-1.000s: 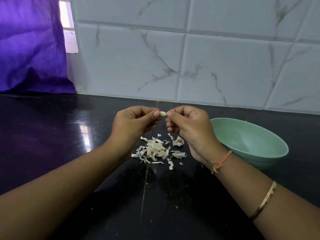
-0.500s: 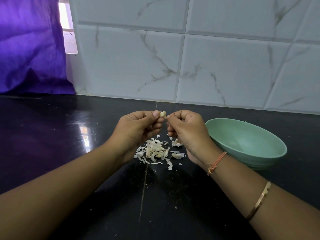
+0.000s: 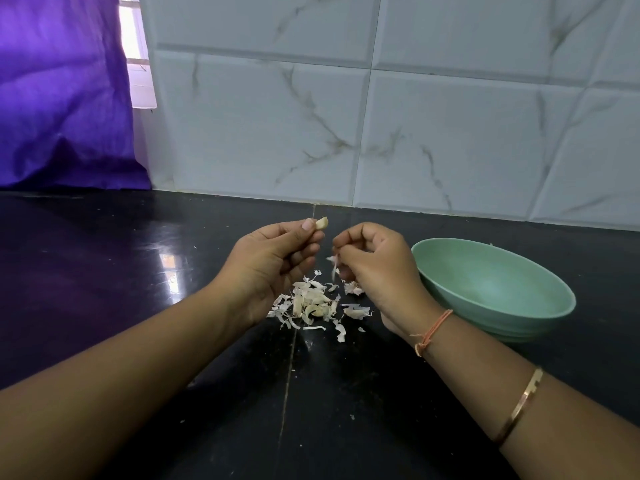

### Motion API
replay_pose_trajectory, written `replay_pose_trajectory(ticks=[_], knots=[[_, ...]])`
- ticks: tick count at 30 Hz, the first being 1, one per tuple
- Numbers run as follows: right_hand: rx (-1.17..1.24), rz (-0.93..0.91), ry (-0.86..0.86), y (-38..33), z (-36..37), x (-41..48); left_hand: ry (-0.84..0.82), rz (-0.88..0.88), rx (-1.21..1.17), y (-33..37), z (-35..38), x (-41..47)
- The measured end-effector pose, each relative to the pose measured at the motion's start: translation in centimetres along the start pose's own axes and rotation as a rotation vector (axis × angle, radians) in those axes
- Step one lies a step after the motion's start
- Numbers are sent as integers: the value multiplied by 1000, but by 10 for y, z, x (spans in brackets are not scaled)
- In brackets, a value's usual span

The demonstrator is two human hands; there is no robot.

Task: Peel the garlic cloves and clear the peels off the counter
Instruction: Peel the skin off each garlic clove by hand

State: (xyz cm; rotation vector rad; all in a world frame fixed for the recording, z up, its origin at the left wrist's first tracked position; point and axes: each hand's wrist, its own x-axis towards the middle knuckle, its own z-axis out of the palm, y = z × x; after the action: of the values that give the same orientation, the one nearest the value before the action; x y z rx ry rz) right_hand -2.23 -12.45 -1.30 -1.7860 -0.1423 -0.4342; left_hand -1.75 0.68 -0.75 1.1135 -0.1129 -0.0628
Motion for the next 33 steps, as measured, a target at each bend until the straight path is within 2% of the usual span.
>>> replay_pose_trajectory(ticks=[4,8,11,17,25,29,33], knots=[[-12,-84,43,-3,0,-1,6,33,-14,0,-1,1],[-10,-186,11,-5,1,-3,17,29,-24,-1,0,0],[-18,-213,32,-4,1,-3,4,23,-22,-2,0,-1],[-115,-260,96,-4,-3,-1,-3,26,155,-5,0,-2],[-199,-329,85,-6,-5,1,-43,11,163,-5,1,-2],[-143,-285,61,-3,-1,2,-34,22,128,-3,3,-2],[34,-115,-5,-5,-1,0,-18,49,110,-4,2,-1]])
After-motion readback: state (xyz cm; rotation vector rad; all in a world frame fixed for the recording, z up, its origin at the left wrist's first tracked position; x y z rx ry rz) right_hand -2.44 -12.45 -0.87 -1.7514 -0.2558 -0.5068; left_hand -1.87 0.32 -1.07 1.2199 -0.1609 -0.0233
